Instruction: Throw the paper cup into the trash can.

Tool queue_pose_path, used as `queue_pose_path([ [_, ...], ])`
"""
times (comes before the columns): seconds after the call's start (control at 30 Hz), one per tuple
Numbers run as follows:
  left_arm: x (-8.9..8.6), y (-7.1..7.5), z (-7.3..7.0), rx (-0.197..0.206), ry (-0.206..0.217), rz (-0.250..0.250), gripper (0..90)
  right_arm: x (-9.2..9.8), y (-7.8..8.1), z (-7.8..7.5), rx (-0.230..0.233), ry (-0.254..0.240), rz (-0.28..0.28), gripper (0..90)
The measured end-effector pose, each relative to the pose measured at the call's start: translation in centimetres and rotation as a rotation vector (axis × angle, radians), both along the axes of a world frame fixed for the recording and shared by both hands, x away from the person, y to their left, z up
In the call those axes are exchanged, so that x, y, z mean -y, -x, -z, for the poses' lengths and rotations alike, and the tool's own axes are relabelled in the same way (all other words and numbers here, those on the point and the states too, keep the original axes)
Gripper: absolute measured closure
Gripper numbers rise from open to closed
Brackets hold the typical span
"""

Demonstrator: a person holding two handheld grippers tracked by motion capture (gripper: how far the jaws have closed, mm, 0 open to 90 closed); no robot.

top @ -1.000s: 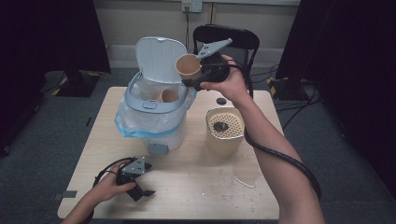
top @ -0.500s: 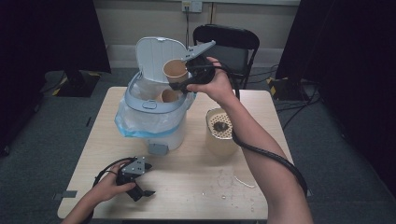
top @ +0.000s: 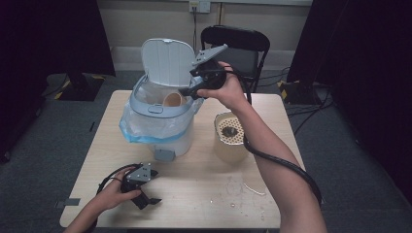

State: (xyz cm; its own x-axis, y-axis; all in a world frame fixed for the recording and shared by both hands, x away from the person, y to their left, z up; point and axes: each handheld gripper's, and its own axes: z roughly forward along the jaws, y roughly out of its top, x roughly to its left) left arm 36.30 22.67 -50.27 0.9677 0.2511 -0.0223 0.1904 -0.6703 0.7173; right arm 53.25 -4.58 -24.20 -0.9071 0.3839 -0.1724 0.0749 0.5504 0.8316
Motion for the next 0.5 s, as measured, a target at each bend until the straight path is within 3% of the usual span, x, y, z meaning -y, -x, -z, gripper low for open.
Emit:
queue_pose_path([
  [0.23, 0.0, 0.0, 0.0, 0.006, -0.002, 0.002, 0.0, 1.6, -0.5, 0.5, -0.006, -0.001, 0.044, 20.0],
  [0.5, 0.0, 0.0, 0.0, 0.0, -0.001, 0.0, 0.0, 1.6, -1.9, 1.0, -0.019, 0.018, 0.08, 20.2],
])
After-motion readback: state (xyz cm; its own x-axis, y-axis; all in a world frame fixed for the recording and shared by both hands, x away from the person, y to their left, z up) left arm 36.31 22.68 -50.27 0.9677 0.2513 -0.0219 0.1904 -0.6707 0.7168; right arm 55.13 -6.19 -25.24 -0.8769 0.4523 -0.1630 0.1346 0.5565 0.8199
